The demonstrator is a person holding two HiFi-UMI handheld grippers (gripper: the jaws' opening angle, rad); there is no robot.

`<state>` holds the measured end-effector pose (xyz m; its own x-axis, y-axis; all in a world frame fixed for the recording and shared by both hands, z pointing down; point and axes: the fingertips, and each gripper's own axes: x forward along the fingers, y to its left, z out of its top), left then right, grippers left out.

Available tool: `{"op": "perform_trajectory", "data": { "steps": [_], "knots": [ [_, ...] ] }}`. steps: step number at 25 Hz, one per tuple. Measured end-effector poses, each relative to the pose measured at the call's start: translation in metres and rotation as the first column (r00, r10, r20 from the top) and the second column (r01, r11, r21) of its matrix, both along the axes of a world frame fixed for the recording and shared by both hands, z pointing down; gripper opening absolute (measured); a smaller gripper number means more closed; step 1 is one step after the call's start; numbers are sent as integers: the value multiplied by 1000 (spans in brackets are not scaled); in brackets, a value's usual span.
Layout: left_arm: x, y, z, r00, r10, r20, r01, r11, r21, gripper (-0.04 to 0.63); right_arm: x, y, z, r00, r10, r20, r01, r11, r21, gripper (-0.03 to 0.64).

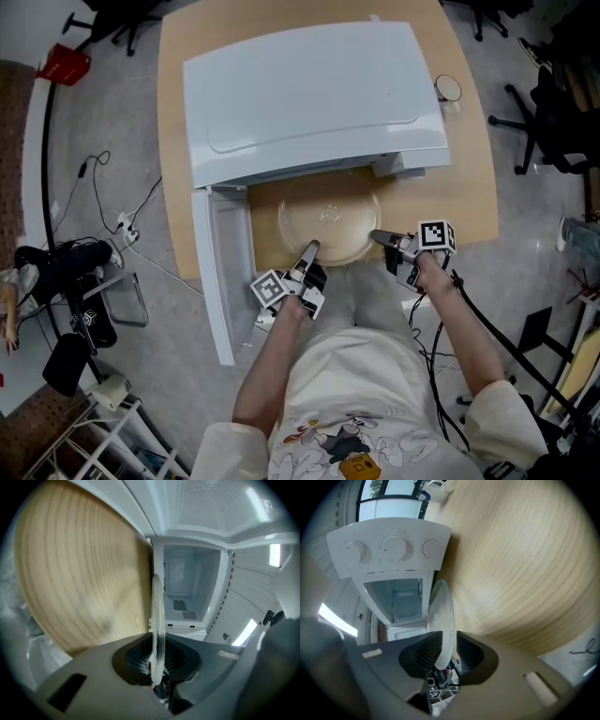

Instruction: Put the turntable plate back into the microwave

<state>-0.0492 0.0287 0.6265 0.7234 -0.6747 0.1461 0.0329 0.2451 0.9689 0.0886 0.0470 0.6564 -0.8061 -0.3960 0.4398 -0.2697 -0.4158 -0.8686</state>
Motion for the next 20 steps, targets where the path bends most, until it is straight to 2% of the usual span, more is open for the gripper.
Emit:
{"op": "perform_trajectory", "data": {
  "steps": [2, 4, 7, 9, 12, 13, 14, 17, 20],
  "knots": [
    [0, 0, -3, 1000, 6, -4, -6, 1000, -1, 26, -1, 1, 1, 999, 24, 35, -25, 1000, 13, 177],
    [-2, 0, -5, 1000, 10, -6, -10, 1000, 1, 26, 0, 1, 4, 996, 66, 53, -68, 997, 34, 217],
    [-3, 1, -8, 1000, 26, 1, -26, 1000, 7, 27, 0, -12, -1, 980, 140, 144, -156, 981, 112, 243],
    [-3, 2, -7, 999, 39, 6, -39, 999, 7, 27, -4, -21, -2, 966, 166, 200, -195, 972, 132, 242],
    [-5, 5, -8, 998, 56, 8, -56, 998, 10, 28, -16, -30, 1, 965, 144, 219, -181, 970, 160, 169],
    [-5, 5, -8, 998, 57, 7, -57, 998, 10, 28, -19, -32, 2, 966, 138, 218, -177, 970, 168, 81],
    [-5, 4, -8, 999, 54, 4, -54, 999, 9, 28, -21, -34, 1, 963, 142, 228, -183, 967, 174, 50],
    [-8, 6, -8, 999, 38, -8, -38, 999, 6, 31, -23, -37, -10, 941, 176, 290, -235, 955, 182, 32],
    [-10, 10, -11, 1000, 25, -19, -25, 1000, 2, 31, -27, -34, -18, 942, 168, 291, -234, 950, 208, 34]
  ]
}}
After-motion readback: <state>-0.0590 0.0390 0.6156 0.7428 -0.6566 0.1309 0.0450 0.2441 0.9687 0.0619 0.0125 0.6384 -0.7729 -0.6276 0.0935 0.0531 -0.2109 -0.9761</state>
